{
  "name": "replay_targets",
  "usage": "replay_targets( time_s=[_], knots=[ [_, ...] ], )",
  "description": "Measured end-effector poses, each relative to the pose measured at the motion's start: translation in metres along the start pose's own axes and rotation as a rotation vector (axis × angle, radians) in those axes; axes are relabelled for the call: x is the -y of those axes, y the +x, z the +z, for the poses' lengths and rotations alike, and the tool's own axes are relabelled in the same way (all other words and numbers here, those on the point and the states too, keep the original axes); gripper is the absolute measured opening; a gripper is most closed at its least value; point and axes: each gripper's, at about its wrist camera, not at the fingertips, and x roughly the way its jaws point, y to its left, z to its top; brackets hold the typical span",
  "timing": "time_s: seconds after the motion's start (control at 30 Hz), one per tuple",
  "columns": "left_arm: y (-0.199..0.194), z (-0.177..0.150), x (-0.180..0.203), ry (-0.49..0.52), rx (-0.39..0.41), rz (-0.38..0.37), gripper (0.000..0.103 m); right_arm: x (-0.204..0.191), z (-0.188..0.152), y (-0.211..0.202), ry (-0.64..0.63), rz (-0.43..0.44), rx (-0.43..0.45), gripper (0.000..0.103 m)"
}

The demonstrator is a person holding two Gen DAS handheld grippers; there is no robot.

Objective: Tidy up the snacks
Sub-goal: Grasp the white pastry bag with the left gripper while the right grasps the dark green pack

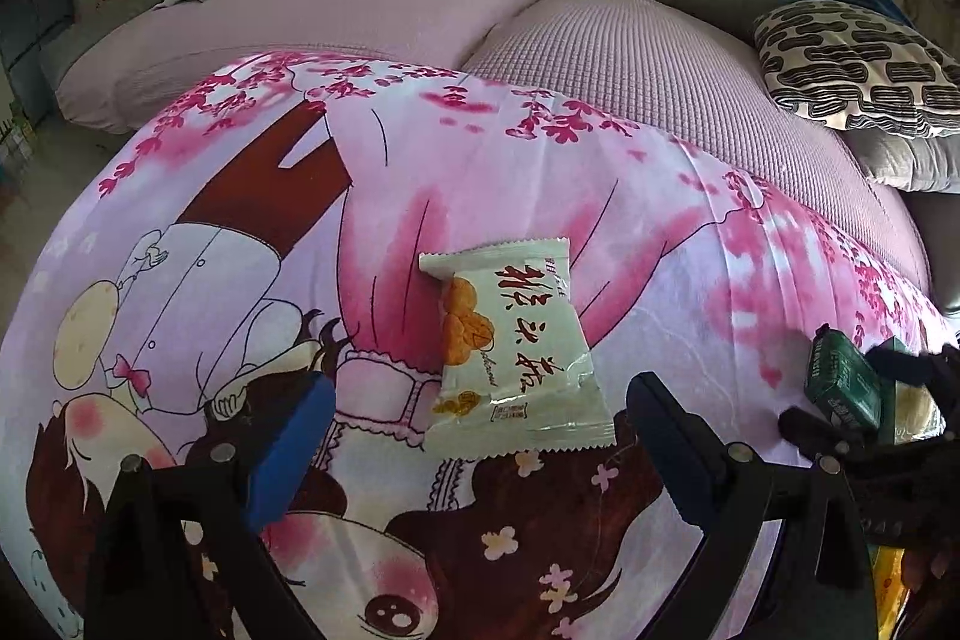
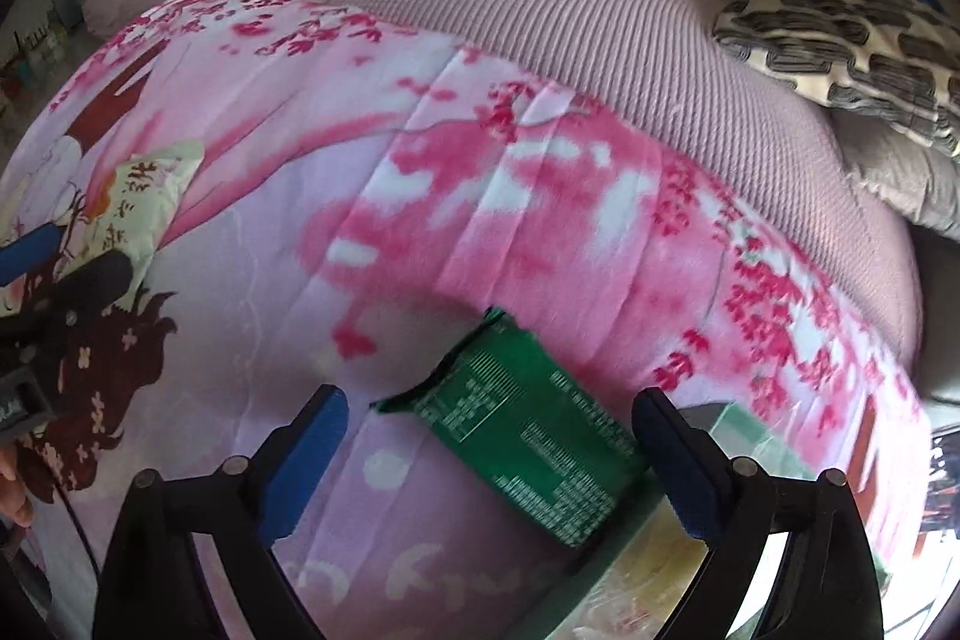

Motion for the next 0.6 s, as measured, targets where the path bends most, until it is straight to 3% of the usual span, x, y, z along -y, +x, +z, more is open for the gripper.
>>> replay_targets(
  time_s=[0.17,0.3,0.43,0.53,0.6],
  knots=[
    [0.001,0.001,0.000,-0.007,0.010,-0.002,0.098,-0.003,-0.008,-0.009,0.033,0.050,0.000,0.094],
    [0.004,0.003,-0.002,-0.031,0.009,-0.037,0.096,-0.008,-0.011,-0.013,0.061,0.093,0.010,0.070],
    [0.011,0.003,-0.001,-0.038,-0.001,-0.068,0.081,-0.008,-0.016,-0.010,0.114,0.103,0.011,0.049],
    [0.015,0.003,0.000,-0.027,0.001,-0.054,0.078,-0.009,-0.018,-0.011,0.137,0.110,0.029,0.045],
    [0.016,0.003,0.001,-0.023,0.008,-0.047,0.068,-0.011,-0.019,-0.013,0.152,0.097,0.036,0.044]
  ],
)
